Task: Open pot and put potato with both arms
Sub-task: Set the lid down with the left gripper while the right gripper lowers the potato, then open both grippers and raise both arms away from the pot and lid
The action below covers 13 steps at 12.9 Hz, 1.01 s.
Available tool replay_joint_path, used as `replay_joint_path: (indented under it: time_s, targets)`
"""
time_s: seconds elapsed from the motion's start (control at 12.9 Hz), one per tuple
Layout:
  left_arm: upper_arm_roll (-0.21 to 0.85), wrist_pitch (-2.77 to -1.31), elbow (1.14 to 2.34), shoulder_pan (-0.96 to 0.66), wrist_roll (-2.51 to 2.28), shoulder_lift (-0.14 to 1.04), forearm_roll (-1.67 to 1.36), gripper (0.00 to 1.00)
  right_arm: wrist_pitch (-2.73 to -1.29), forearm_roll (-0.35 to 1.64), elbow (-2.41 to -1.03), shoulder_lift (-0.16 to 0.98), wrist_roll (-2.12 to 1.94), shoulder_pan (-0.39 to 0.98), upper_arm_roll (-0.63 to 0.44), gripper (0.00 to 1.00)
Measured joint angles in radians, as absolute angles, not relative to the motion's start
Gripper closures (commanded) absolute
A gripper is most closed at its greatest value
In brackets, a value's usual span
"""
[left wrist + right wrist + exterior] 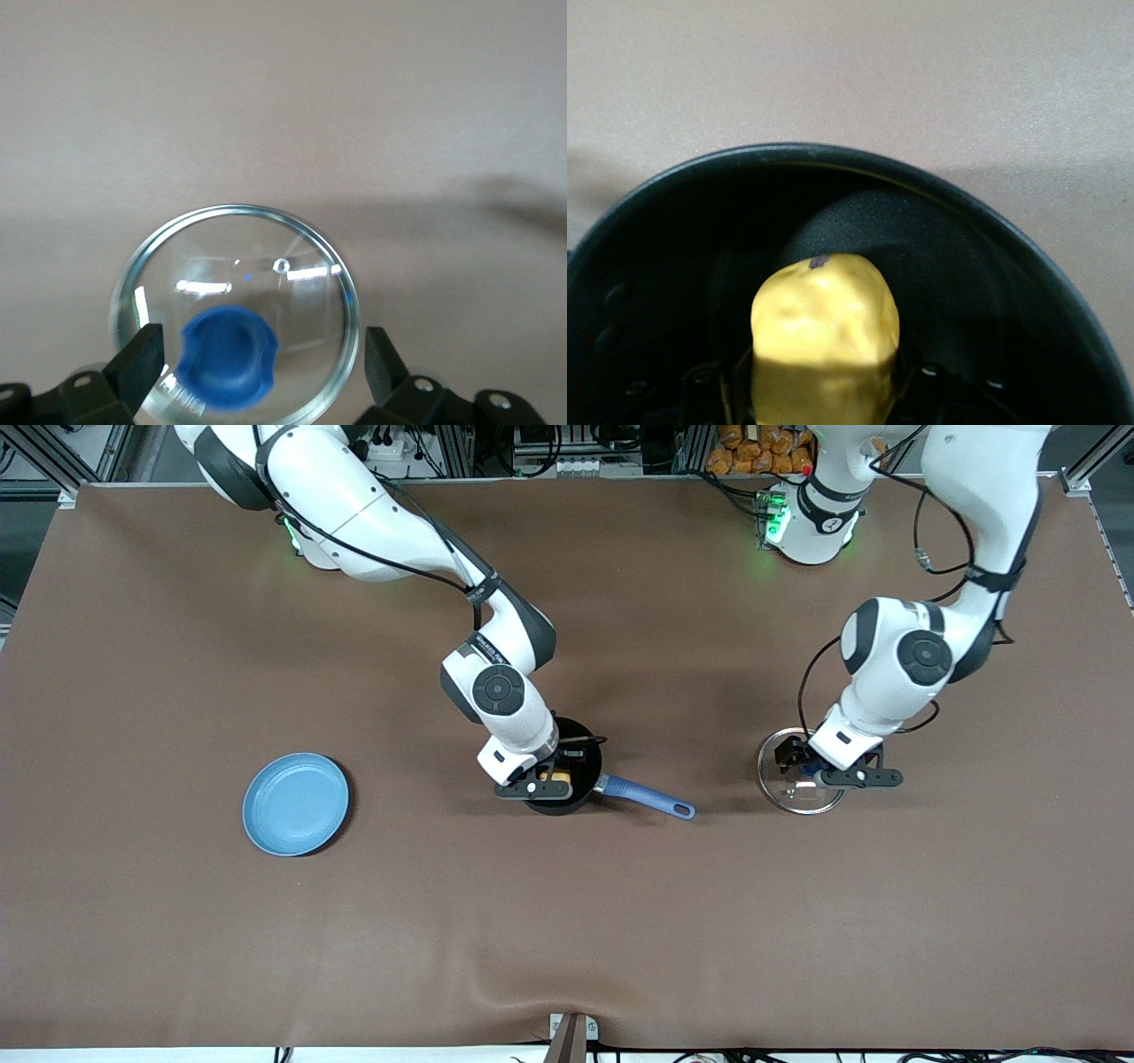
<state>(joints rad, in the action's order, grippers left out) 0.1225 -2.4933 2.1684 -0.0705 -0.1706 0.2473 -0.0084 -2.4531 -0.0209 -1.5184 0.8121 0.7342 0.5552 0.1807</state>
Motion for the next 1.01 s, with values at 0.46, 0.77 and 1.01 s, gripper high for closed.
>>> replay_joint_path:
  time_s: [0.46, 0.77, 1.01]
  targets:
    - [0.115, -1.943, 1.861, -0.056, -0.229, 0.055, -0.009, 0.0, -2.392, -0.023, -1.454, 0.806, 0.734, 0.554, 0.174, 0.0]
    - [0.116, -1.693, 1.595, -0.041, -0.227, 0.05, -0.009, 0.0, -2.2, -0.024, -1.408, 0.714, 0.708, 0.514, 0.168, 0.0]
    - [0.122, -1.588, 1.521, -0.041, -0.227, 0.05, -0.009, 0.0, -2.006, -0.025, -1.397, 0.577, 0.704, 0.449, 0.163, 0.0]
